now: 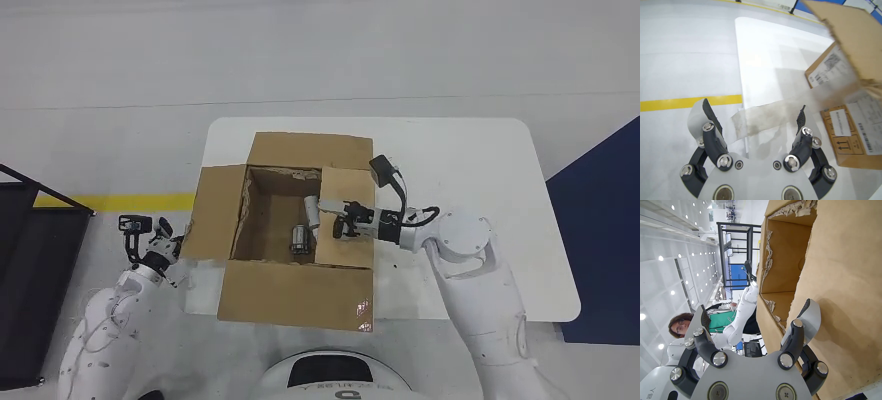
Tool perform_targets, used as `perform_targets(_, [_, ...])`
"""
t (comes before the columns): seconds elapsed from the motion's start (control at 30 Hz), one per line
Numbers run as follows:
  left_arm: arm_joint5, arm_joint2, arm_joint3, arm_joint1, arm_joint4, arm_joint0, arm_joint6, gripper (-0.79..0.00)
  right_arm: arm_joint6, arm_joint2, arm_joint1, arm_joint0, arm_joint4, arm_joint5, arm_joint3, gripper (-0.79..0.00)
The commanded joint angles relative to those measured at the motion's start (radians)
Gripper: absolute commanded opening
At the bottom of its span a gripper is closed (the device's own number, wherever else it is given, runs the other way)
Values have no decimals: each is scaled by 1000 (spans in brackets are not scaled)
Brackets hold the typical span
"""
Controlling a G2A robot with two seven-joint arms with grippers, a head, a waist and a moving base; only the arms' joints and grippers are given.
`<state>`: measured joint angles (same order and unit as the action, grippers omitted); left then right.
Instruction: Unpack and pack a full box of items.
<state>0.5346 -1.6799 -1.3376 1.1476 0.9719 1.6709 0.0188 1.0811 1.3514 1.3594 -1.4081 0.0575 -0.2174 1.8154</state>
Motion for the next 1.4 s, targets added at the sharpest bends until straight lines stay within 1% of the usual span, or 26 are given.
perform_targets(0.0, [24,-26,-46,-2,-62,18,-11,0,-5,-1,-4,-12,5,2,14,0])
perform_targets(0.13, [62,-93,-160,-10,-169,63,-52,0,-17,2,-13,-41,9,6,37,0])
perform_targets(0.27, [105,-133,-290,-15,-281,114,-121,0,-28,4,-19,-57,-16,12,37,0])
perform_targets(0.37, [133,-134,-397,-16,-324,155,-156,0,-38,1,-23,-69,-18,15,38,0])
perform_targets(0.47, [150,-117,-495,-15,-342,188,-177,0,-51,7,-29,-92,-18,17,52,0])
perform_targets(0.57, [141,-86,-550,-14,-318,207,-200,0,-67,21,-36,-123,-17,27,78,0])
perform_targets(0.63, [131,-60,-554,-13,-283,205,-206,0,-74,31,-41,-151,-19,44,103,0])
perform_targets(0.7, [112,-34,-539,-11,-249,198,-196,0,6,41,-44,-173,-133,105,117,0])
perform_targets(0.77, [118,-14,-532,-11,-228,197,-199,0,-33,88,-53,-203,-92,118,143,0])
perform_targets(0.93, [112,8,-520,-11,-200,188,-203,0,2,129,-69,-300,-83,183,271,0])
perform_targets(1.17, [63,33,-479,-12,-185,154,-239,0,6,133,-70,-305,-80,186,277,0])
perform_targets(1.37, [52,60,-444,-13,-154,139,-251,0,6,133,-70,-305,-80,186,277,0])
